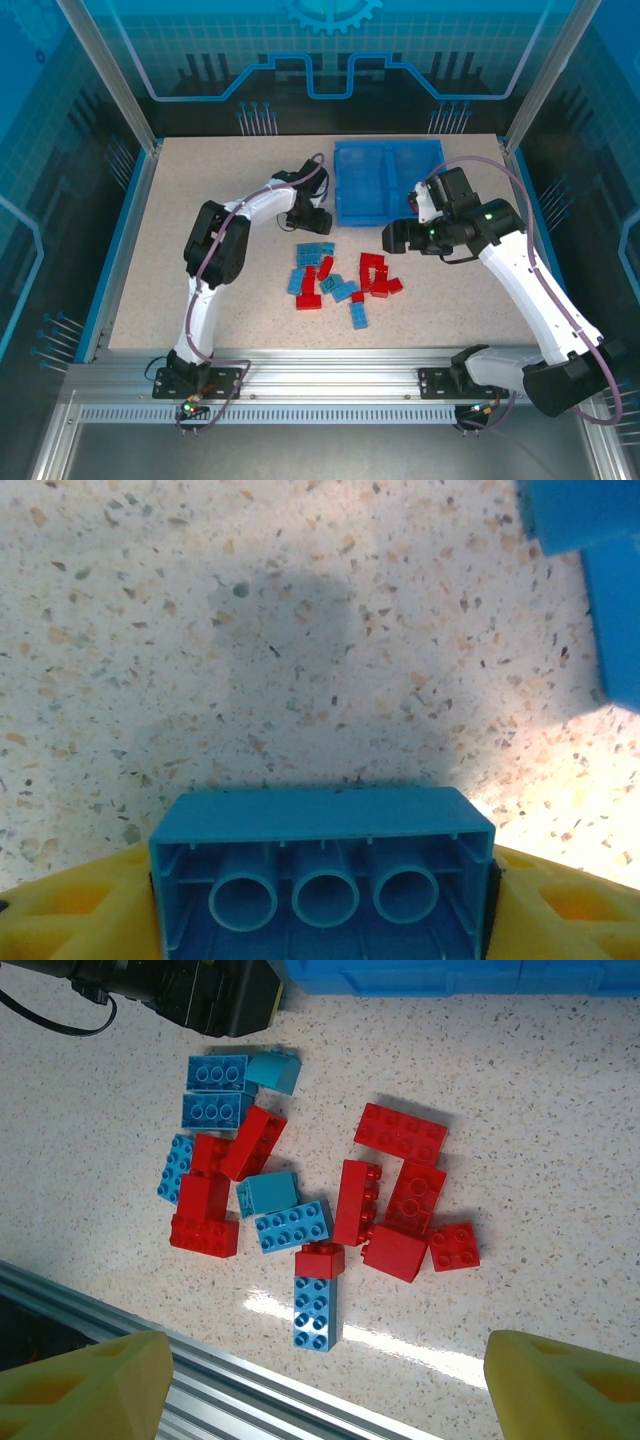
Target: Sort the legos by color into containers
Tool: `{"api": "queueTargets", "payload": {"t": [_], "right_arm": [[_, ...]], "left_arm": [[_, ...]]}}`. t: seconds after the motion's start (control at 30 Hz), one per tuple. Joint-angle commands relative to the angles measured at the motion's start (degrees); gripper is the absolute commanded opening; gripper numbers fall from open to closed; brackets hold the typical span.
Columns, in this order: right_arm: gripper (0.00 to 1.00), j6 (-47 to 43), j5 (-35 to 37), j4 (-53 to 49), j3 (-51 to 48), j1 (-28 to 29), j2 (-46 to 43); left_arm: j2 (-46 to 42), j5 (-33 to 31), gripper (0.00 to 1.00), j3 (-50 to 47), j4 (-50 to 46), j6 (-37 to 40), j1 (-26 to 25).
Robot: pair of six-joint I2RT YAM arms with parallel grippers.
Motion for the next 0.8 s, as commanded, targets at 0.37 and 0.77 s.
{"api": "queueTargets", "payload": {"t": [0.37,0.77], "right_arm": [[0.83,1.81,2.28,1.17,1.37,1.05,-2.54],[0.83,3.65,7.26,0.05,0.05,0.53,-8.02]], "left_arm": [[-21.58,3.99,0.54,-1.25,12.35,-19.55,-5.33],[5.21,0.61,0.53,35.03,2.73,-35.78,-9.78]]}}
